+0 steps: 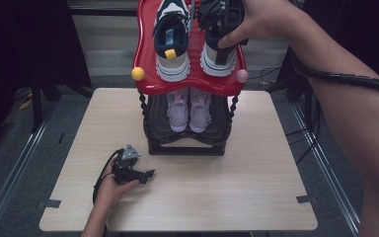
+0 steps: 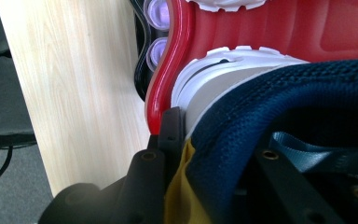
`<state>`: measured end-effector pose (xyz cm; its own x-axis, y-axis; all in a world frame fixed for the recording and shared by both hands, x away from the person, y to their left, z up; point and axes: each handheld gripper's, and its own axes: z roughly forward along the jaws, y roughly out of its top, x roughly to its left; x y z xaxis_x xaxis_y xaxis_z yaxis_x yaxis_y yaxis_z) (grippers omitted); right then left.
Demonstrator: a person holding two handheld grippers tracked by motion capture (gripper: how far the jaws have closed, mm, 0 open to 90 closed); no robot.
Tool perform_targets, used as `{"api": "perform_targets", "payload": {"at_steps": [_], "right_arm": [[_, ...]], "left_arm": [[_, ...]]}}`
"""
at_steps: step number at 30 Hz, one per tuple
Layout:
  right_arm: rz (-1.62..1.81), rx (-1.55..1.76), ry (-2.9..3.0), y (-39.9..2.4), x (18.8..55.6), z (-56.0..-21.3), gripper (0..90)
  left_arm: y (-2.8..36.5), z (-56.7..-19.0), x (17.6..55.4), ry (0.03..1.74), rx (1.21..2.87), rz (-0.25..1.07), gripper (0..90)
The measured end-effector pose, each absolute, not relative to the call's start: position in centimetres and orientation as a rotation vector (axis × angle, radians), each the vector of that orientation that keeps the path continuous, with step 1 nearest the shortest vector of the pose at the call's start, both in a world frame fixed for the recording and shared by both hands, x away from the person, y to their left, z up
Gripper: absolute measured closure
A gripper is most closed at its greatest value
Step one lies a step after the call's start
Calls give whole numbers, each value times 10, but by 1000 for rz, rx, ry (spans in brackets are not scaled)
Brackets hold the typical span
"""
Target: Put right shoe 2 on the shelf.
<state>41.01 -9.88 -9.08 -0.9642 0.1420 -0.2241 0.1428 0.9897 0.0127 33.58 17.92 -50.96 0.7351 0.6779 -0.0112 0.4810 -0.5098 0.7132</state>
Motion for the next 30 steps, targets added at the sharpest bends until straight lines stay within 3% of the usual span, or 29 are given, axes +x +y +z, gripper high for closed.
{"api": "perform_targets", "payload": {"at_steps": [30], "right_arm": [[-35, 171, 2896, -85, 426, -107, 718]], "left_arm": [[179, -510, 336, 868, 2210, 348, 104]]}}
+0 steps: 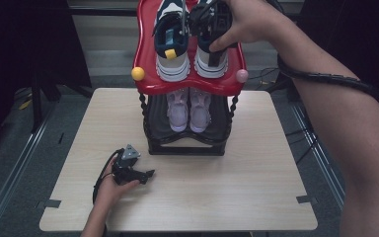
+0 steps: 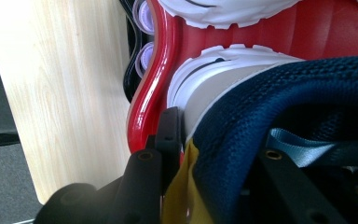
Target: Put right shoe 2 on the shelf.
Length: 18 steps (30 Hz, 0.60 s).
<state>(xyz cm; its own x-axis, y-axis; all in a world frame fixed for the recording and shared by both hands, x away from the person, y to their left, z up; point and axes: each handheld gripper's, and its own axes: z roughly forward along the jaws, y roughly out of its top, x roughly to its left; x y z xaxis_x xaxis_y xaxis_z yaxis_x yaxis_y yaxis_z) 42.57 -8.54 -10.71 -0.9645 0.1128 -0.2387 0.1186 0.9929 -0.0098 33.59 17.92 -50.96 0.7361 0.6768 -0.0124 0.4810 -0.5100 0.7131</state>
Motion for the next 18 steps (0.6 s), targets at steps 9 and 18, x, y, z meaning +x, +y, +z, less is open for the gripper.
{"api": "perform_targets", "payload": {"at_steps": [9, 18], "right_arm": [[-25, 157, 2906, -82, 426, -107, 718], [-17, 173, 2903, -80, 425, -107, 715]], "left_arm": [[180, -509, 336, 863, 2215, 353, 102], [179, -509, 336, 864, 2214, 353, 102]]}}
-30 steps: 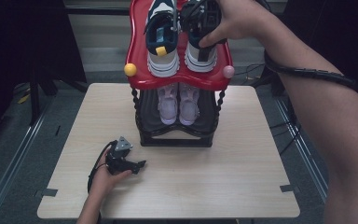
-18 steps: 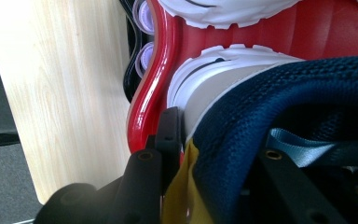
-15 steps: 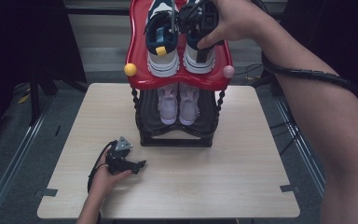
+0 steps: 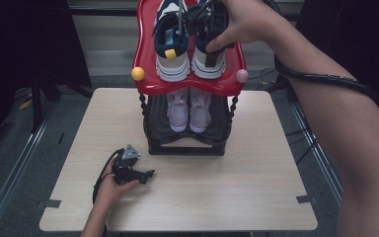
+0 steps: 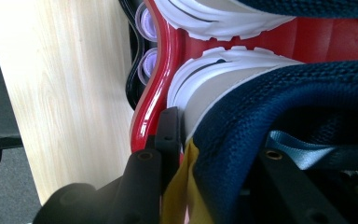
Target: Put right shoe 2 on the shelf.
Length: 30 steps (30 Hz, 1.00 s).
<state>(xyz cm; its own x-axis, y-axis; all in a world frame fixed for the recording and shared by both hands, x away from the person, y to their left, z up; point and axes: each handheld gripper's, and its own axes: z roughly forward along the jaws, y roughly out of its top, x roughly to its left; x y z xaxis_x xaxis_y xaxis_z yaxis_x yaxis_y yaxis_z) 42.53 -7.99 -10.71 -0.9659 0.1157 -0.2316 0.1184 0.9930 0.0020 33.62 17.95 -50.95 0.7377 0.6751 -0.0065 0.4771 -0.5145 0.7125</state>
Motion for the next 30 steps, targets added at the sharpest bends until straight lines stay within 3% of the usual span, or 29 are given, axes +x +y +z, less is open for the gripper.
{"api": "perform_targets", "payload": {"at_steps": [30], "right_arm": [[-55, 171, 2895, -78, 426, -112, 726]], "left_arm": [[179, -509, 336, 865, 2214, 352, 101]]}}
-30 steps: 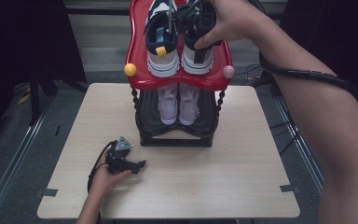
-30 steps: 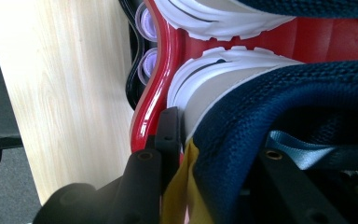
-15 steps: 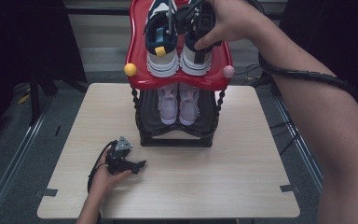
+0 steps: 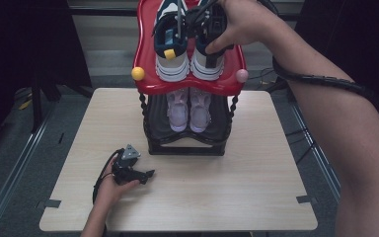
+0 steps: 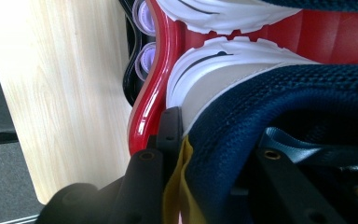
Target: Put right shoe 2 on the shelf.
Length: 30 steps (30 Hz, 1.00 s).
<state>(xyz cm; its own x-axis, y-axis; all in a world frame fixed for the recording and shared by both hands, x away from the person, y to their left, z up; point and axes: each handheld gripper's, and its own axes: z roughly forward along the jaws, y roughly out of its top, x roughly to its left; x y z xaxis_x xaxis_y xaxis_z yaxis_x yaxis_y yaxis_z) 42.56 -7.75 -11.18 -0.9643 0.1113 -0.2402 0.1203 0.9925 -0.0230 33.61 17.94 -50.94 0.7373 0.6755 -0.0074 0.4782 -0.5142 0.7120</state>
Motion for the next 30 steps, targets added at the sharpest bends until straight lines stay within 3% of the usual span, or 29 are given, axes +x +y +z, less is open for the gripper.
{"api": "perform_targets", "payload": {"at_steps": [24, 30], "right_arm": [[-22, 203, 2913, -79, 425, -112, 723], [1, 288, 2938, -84, 427, -113, 539]], "left_arm": [[180, -509, 336, 864, 2215, 352, 100], [179, -510, 336, 865, 2213, 348, 100]]}}
